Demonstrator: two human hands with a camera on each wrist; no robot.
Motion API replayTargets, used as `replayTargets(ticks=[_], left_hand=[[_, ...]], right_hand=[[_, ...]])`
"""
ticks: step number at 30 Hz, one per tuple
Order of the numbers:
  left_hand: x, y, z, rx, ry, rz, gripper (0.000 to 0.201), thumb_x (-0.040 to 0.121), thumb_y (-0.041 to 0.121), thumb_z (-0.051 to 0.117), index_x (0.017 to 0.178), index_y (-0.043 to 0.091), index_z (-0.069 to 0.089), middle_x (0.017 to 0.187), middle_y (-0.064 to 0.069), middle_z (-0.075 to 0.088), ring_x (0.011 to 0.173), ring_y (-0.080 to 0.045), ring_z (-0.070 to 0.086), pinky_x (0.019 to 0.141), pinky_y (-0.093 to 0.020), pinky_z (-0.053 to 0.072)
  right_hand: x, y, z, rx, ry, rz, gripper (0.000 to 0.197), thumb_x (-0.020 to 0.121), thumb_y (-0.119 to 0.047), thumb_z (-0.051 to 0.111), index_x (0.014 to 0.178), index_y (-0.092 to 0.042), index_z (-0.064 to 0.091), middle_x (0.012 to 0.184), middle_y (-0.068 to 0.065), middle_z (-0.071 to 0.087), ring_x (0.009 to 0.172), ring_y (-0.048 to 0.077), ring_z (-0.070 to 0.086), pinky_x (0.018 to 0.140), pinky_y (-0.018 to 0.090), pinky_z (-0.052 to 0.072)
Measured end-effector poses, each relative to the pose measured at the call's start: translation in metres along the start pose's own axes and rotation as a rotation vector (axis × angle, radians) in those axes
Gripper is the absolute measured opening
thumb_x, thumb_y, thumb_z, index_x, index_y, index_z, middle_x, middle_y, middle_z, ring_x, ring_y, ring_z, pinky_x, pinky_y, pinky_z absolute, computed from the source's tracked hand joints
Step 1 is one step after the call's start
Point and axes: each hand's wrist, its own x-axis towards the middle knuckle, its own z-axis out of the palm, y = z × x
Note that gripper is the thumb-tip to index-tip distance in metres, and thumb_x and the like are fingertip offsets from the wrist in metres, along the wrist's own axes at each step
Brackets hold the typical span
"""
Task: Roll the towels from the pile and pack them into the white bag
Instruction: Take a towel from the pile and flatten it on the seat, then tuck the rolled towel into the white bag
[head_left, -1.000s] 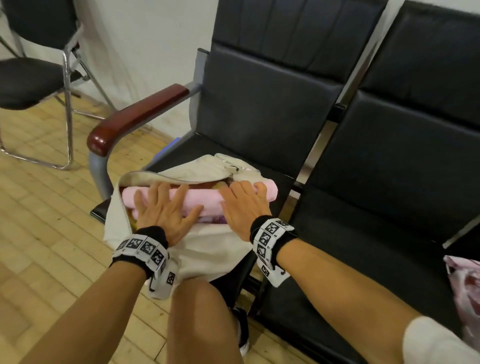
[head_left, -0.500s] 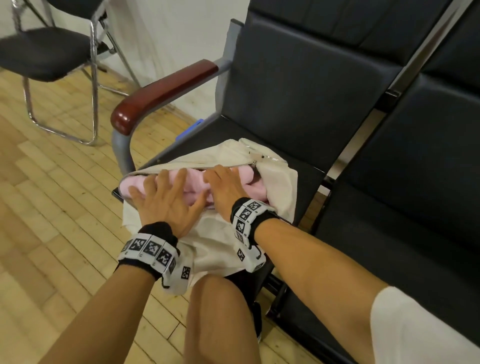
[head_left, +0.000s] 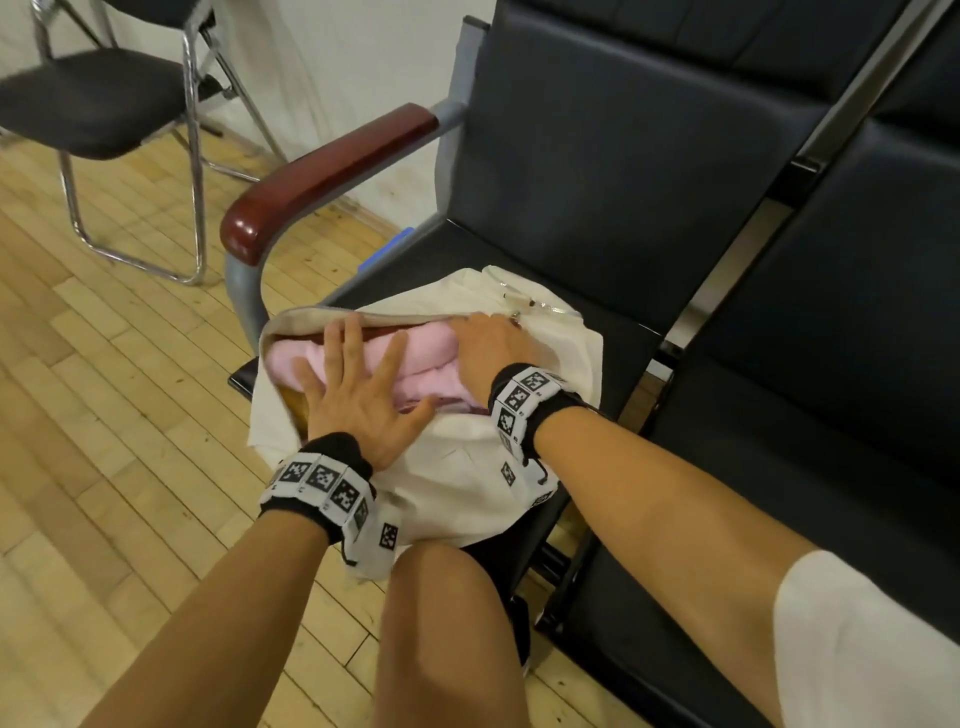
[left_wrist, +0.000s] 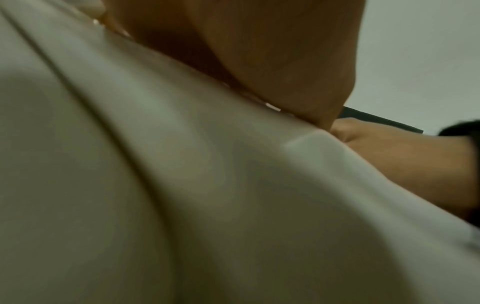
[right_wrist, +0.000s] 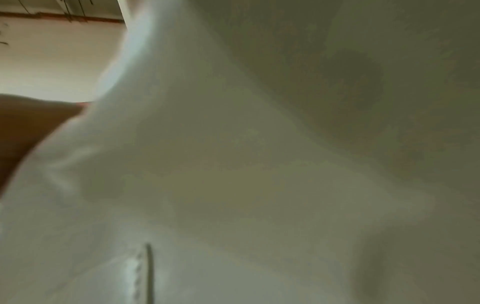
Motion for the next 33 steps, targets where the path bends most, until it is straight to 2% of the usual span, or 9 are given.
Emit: replayTargets(ticks=[2, 4, 7, 13, 15, 19, 23, 28, 33], left_hand=[[0.002, -0.001, -0.004, -0.026, -0.027, -0.016, 0.093, 0.076, 0.088, 0.018, 0.156, 0.041, 0.01, 0.163, -0.008, -0.021, 0.149, -0.03, -0.022, 0.114, -0.068, -0.006], [0.003, 0.003, -0.011, -0.04, -0.045, -0.036, 0.088, 0.08, 0.085, 0.022, 0.156, 0.041, 0.01, 0.163, -0.006, -0.021, 0.149, -0.03, -0.022, 0.114, -0.068, -0.007], [-0.003, 0.02, -0.024, -0.033, -0.038, -0.047, 0.083, 0.085, 0.082, 0.024, 0.155, 0.042, 0.009, 0.164, -0.006, -0.021, 0.149, -0.03, -0.022, 0.115, -0.067, -0.006], [-0.022, 0.068, -0.051, -0.031, 0.02, 0.067, 0.084, 0.083, 0.083, 0.011, 0.156, 0.043, 0.001, 0.163, -0.008, -0.022, 0.149, -0.028, -0.023, 0.116, -0.064, -0.006], [-0.029, 0.091, -0.062, -0.016, 0.023, 0.115, 0.082, 0.086, 0.08, 0.017, 0.156, 0.042, -0.001, 0.163, -0.008, -0.024, 0.149, -0.028, -0.023, 0.116, -0.063, -0.005], [-0.04, 0.145, -0.071, 0.044, 0.038, 0.235, 0.082, 0.086, 0.08, 0.021, 0.155, 0.041, -0.002, 0.163, -0.007, -0.023, 0.15, -0.03, -0.022, 0.117, -0.061, -0.006], [-0.059, 0.21, -0.064, 0.047, 0.056, 0.378, 0.082, 0.085, 0.082, 0.019, 0.155, 0.043, 0.0, 0.165, -0.006, -0.016, 0.151, -0.029, -0.017, 0.117, -0.061, -0.002], [-0.094, 0.301, -0.05, 0.086, 0.011, 0.573, 0.082, 0.086, 0.081, 0.02, 0.155, 0.043, -0.004, 0.164, -0.004, -0.02, 0.15, -0.027, -0.021, 0.118, -0.06, -0.003], [-0.132, 0.376, -0.028, 0.1, -0.078, 0.736, 0.083, 0.084, 0.082, 0.022, 0.154, 0.044, -0.004, 0.164, -0.004, -0.02, 0.15, -0.027, -0.022, 0.119, -0.06, -0.005]], right_hand=[[-0.012, 0.001, 0.001, 0.116, -0.053, -0.025, 0.054, 0.097, -0.032, 0.047, 0.149, -0.025, 0.033, 0.14, 0.002, 0.05, 0.121, 0.027, 0.051, 0.096, 0.042, 0.047], [-0.025, 0.006, -0.001, 0.177, -0.073, -0.061, 0.058, 0.098, -0.033, 0.047, 0.152, -0.025, 0.028, 0.145, 0.0, 0.047, 0.122, 0.025, 0.052, 0.097, 0.042, 0.047], [-0.046, 0.016, -0.014, 0.234, -0.063, -0.077, 0.058, 0.095, -0.037, 0.051, 0.149, -0.024, 0.033, 0.148, -0.001, 0.044, 0.126, 0.024, 0.049, 0.1, 0.045, 0.046], [-0.097, 0.042, -0.059, 0.325, 0.045, -0.108, 0.054, 0.09, -0.042, 0.057, 0.14, -0.027, 0.043, 0.14, -0.002, 0.051, 0.126, 0.02, 0.049, 0.099, 0.036, 0.043], [-0.122, 0.059, -0.072, 0.274, 0.076, -0.099, 0.056, 0.089, -0.046, 0.053, 0.141, -0.029, 0.04, 0.142, -0.003, 0.049, 0.128, 0.022, 0.047, 0.101, 0.043, 0.045], [-0.178, 0.112, -0.085, 0.053, 0.073, 0.035, 0.072, 0.092, -0.063, 0.043, 0.153, -0.033, 0.019, 0.162, 0.004, 0.016, 0.148, 0.027, 0.017, 0.111, 0.053, 0.031], [-0.247, 0.17, -0.091, -0.094, 0.055, 0.172, 0.078, 0.088, -0.076, 0.028, 0.154, -0.041, 0.005, 0.164, 0.002, -0.009, 0.151, 0.027, -0.01, 0.115, 0.064, 0.013], [-0.34, 0.229, -0.085, -0.172, -0.013, 0.368, 0.081, 0.085, -0.081, 0.021, 0.153, -0.044, -0.002, 0.163, 0.0, -0.018, 0.149, 0.028, -0.016, 0.114, 0.068, 0.006], [-0.417, 0.27, -0.066, -0.118, -0.05, 0.532, 0.082, 0.084, -0.083, 0.021, 0.153, -0.044, -0.002, 0.161, -0.006, -0.024, 0.149, 0.026, -0.019, 0.114, 0.067, 0.01]])
